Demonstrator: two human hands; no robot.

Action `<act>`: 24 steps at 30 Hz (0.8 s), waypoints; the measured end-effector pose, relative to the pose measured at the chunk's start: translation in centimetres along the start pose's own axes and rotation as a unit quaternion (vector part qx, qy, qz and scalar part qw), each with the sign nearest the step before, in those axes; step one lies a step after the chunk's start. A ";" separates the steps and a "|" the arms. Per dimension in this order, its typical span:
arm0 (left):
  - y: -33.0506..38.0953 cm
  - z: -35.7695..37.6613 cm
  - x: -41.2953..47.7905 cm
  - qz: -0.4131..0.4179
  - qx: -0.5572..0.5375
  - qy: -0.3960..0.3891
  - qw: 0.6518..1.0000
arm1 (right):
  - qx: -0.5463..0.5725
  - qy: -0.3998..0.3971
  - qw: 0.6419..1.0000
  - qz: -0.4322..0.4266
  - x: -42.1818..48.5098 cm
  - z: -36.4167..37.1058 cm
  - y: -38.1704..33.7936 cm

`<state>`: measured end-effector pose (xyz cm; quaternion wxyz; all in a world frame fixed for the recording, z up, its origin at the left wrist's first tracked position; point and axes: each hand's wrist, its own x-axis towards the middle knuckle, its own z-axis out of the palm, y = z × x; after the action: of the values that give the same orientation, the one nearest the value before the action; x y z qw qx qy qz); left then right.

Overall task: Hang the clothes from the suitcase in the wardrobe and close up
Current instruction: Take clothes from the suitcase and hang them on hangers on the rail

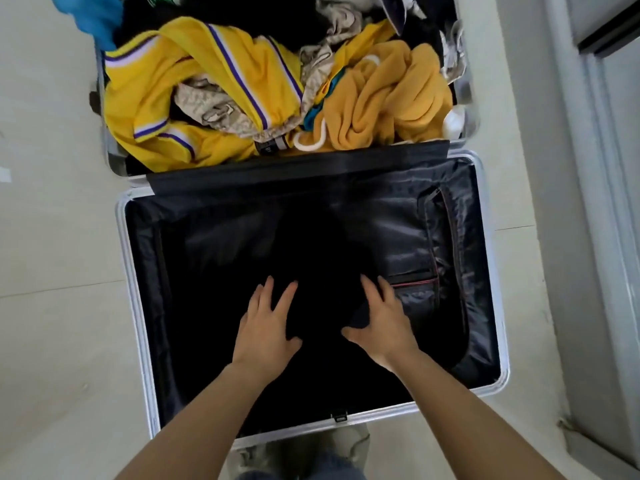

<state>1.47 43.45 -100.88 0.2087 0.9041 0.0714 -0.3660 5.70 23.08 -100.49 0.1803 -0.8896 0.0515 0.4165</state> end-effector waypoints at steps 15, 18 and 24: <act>7.7 -15.7 -14.3 -0.041 -0.449 0.182 0.874 | 0.495 0.019 0.866 0.063 -15.7 -14.6 -10.2; 10.6 -23.2 -20.6 -0.024 -0.476 0.190 0.859 | 0.508 0.004 0.860 0.049 -23.4 -21.2 -13.7; 17.6 -36.8 -33.8 0.071 -0.537 0.148 0.827 | 0.557 -0.003 0.830 0.018 -38.7 -33.5 -18.7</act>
<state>5.31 44.16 -48.01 0.6738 0.6952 0.2219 -0.1159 9.38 26.05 -46.21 0.6376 -0.6365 0.2903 0.3227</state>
